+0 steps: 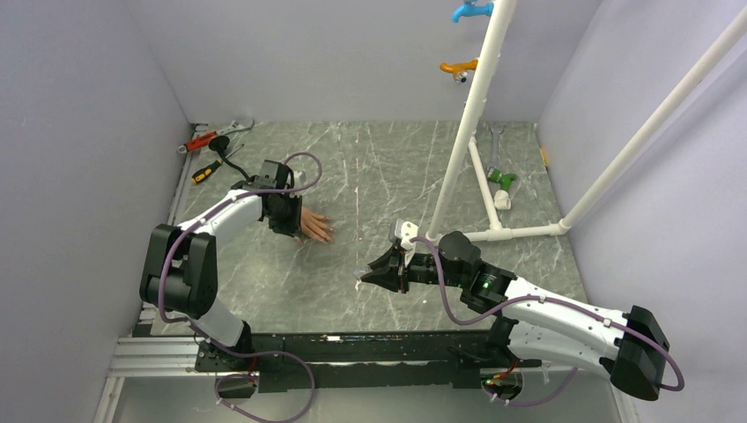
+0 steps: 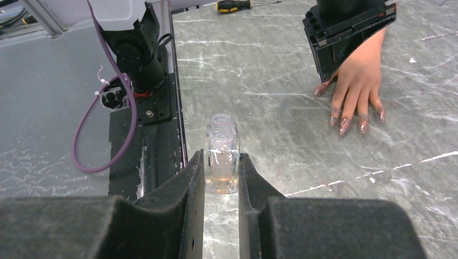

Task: Paint the nails
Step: Paint the nail polish on the nail.

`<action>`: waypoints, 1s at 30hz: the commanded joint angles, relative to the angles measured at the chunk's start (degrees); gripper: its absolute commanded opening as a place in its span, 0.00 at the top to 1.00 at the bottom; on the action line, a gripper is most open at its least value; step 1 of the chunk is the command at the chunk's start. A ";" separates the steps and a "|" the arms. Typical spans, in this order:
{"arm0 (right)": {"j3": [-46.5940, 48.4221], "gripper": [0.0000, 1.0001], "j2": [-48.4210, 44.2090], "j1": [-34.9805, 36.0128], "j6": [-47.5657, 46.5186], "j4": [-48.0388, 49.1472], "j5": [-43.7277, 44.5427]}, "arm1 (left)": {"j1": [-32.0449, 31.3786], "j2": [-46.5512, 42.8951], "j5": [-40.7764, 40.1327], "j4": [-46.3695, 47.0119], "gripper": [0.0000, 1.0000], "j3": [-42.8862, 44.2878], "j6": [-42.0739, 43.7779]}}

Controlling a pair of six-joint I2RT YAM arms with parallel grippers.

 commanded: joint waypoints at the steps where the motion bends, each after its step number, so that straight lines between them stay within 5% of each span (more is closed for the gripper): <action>1: 2.72 1.00 -1.08 0.25 0.43 3.16 -0.31 | -0.74 -0.71 1.26 0.95 1.00 -0.49 -0.54; 15: 2.96 1.00 0.23 0.28 0.31 3.33 -0.03 | -2.34 -5.25 5.55 3.04 1.00 -2.41 -2.69; 30: 5.01 1.00 2.61 0.44 0.94 2.59 1.29 | -2.43 -21.37 1.24 4.71 1.00 -5.24 -0.97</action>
